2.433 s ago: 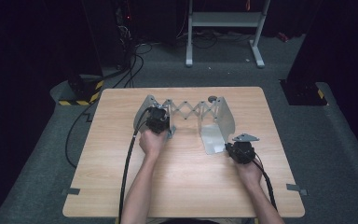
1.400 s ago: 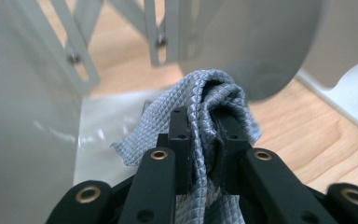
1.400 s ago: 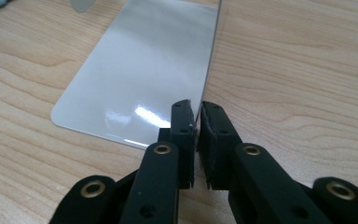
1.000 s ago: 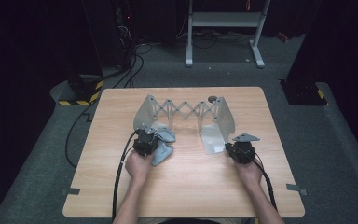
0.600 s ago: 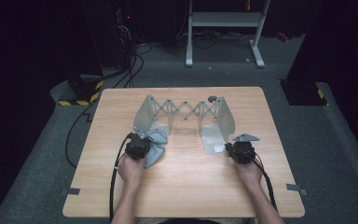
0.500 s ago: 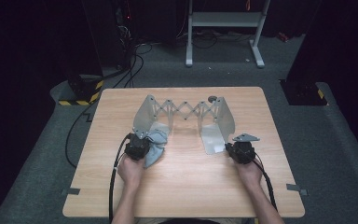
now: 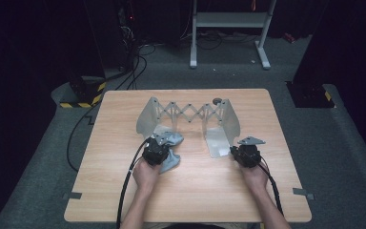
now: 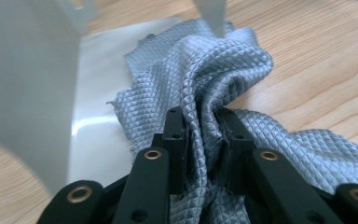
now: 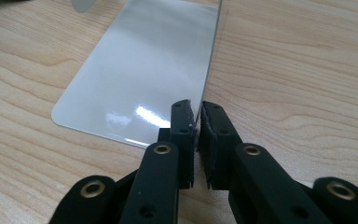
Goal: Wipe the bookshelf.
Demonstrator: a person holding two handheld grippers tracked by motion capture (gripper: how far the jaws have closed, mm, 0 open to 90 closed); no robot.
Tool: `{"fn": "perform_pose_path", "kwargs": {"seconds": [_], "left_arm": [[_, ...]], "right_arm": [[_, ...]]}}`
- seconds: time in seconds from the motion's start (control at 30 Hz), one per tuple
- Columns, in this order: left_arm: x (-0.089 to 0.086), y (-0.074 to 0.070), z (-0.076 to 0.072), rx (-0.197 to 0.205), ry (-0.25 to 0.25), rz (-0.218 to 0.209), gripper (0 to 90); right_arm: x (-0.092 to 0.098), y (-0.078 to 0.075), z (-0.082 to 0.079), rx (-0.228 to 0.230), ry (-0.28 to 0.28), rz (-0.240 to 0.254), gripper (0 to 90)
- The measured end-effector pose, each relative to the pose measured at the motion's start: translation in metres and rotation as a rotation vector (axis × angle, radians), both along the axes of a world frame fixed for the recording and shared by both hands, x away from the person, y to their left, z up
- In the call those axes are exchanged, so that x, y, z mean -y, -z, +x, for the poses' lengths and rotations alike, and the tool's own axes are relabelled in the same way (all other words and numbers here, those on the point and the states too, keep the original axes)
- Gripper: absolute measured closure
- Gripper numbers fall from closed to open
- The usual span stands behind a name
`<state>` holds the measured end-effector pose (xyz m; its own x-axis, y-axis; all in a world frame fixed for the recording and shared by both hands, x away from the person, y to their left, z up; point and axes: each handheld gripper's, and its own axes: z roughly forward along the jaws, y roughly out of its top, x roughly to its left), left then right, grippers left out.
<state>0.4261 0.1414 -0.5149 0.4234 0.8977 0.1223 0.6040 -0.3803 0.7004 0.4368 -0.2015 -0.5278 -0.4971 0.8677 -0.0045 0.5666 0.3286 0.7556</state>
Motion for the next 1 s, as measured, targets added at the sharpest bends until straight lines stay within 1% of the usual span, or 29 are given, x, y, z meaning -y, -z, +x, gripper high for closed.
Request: {"fn": "perform_pose_path", "kwargs": {"seconds": [0.07, 0.1, 0.13, 0.17, 0.2, 0.23, 0.3, 0.33, 0.37, 0.4, 0.47, 0.5, 0.6, 0.63, 0.67, 0.7, 0.73, 0.8, 0.93, 0.97, 1.0], "left_arm": [[-0.002, 0.0, 0.002, 0.002, -0.004, 0.014, 75.5], [-0.004, 0.0, 0.003, 0.008, -0.019, 0.035, 75.7], [-0.008, 0.0, 0.005, 0.012, -0.044, 0.043, 76.1], [-0.011, 0.0, 0.007, 0.011, -0.06, 0.038, 76.1], [-0.02, 0.0, 0.01, 0.007, -0.096, 0.035, 76.4], [-0.02, 0.0, 0.01, 0.007, -0.096, 0.035, 76.5], [-0.027, 0.0, 0.013, 0.004, -0.121, 0.026, 76.7], [-0.029, 0.0, 0.013, 0.003, -0.125, 0.024, 76.7], [-0.029, 0.0, 0.014, 0.001, -0.129, 0.011, 77.0], [-0.028, 0.0, 0.014, 0.002, -0.126, 0.012, 77.0], [-0.022, 0.001, 0.014, 0.009, -0.094, 0.004, 77.2], [-0.018, 0.001, 0.015, 0.002, -0.072, -0.002, 77.2], [-0.005, -0.001, 0.021, -0.007, -0.041, -0.002, 77.2], [-0.003, -0.001, 0.022, -0.001, -0.036, 0.0, 77.2], [-0.001, -0.001, 0.025, -0.01, -0.035, 0.002, 77.2], [0.0, -0.001, 0.028, -0.009, -0.034, -0.002, 77.2], [-0.001, -0.001, 0.031, -0.011, -0.037, -0.013, 77.1], [-0.005, -0.001, 0.034, -0.016, -0.055, -0.01, 77.2], [-0.014, -0.003, 0.037, -0.015, -0.101, 0.037, 77.7], [-0.019, -0.003, 0.039, -0.02, -0.122, 0.034, 77.7], [-0.019, -0.003, 0.039, -0.02, -0.122, 0.034, 77.7]], "right_arm": [[0.0, 0.0, 0.0, 0.0, 0.0, -0.001, 84.3], [0.0, 0.0, 0.0, -0.001, 0.001, 0.002, 84.3], [0.0, 0.0, 0.0, -0.002, 0.001, 0.003, 84.3], [0.0, 0.0, 0.0, -0.002, 0.001, 0.003, 84.3], [0.0, 0.0, 0.0, -0.002, 0.001, 0.003, 84.3], [0.0, 0.0, 0.0, -0.002, 0.001, 0.003, 84.3], [0.0, 0.0, 0.0, -0.001, 0.001, 0.002, 84.3], [0.0, 0.0, 0.0, -0.001, 0.001, 0.002, 84.3], [0.0, 0.0, 0.0, 0.0, 0.0, -0.001, 84.3], [0.0, 0.0, 0.0, 0.0, 0.0, -0.001, 84.3], [0.0, 0.0, 0.0, 0.001, 0.001, -0.002, 84.3], [0.0, 0.0, 0.0, 0.001, 0.001, -0.001, 84.3], [0.0, 0.0, 0.0, 0.0, 0.001, 0.0, 84.3], [0.0, 0.0, 0.0, 0.0, 0.001, 0.0, 84.3], [0.0, 0.0, 0.0, 0.0, 0.001, 0.0, 84.4], [0.0, 0.0, 0.0, -0.002, 0.002, 0.003, 84.3], [0.0, 0.0, 0.0, -0.003, 0.001, 0.004, 84.3], [0.0, 0.0, 0.0, -0.003, 0.001, 0.005, 84.4], [0.0, 0.0, 0.0, -0.003, 0.001, 0.005, 84.4], [0.0, 0.0, 0.0, -0.003, 0.001, 0.005, 84.4], [0.0, 0.0, 0.0, -0.003, 0.001, 0.005, 84.4]]}}
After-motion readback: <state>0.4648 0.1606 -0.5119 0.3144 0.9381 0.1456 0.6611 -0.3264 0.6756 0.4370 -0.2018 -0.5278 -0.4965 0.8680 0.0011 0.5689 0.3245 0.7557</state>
